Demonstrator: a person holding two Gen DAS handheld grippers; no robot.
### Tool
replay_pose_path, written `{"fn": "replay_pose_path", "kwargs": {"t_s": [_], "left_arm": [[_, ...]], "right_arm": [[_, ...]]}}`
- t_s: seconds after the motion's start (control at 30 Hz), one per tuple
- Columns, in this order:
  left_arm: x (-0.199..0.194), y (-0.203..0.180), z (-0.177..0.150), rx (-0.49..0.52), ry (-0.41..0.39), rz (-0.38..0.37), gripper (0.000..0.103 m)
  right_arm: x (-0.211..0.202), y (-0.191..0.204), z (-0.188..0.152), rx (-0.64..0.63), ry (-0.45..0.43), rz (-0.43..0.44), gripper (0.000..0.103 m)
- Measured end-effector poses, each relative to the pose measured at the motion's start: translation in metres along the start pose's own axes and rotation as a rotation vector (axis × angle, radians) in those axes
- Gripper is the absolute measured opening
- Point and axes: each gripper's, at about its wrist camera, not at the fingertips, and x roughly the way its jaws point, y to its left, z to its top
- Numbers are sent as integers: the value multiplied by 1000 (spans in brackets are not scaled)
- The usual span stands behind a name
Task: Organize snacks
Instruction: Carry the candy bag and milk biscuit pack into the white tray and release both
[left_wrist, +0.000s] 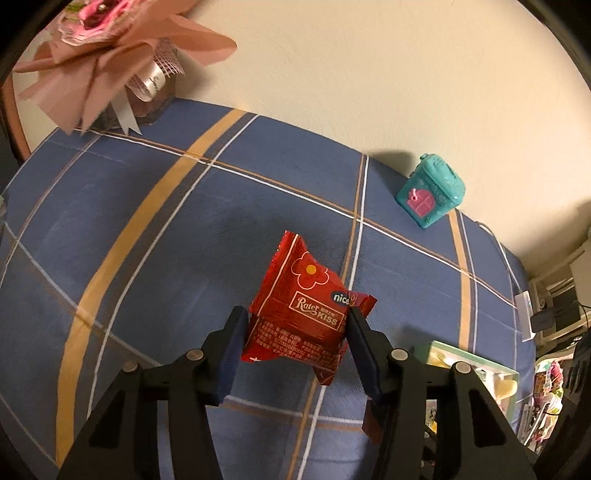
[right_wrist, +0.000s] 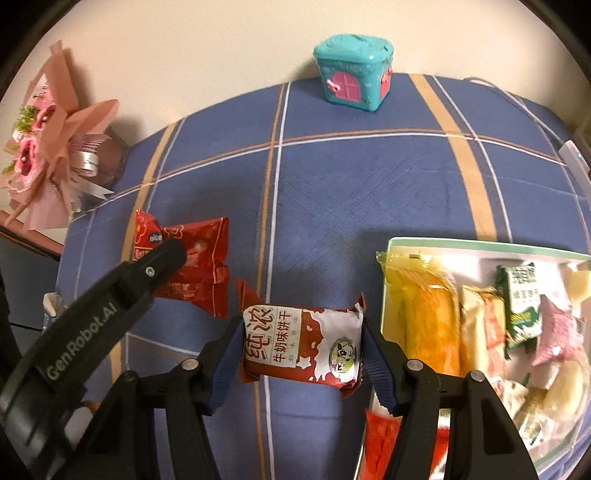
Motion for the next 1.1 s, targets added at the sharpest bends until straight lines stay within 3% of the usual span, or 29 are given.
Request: {"fn": "replay_pose_path", "kwargs": {"t_s": [0.47,0.8,1.1], "left_arm": [[-54,-19,-39,-2,-8,-42,56],[-71,-40,-74,59,12,-71,56],[-75,-67,-98,140,37,-97,56]], "right_arm": [[-57,-13,-48,-20,-29,-54,65],[-83,-38,-86,7,-40,-74,65],[-92,-79,-90,83,-50,-87,65]]}}
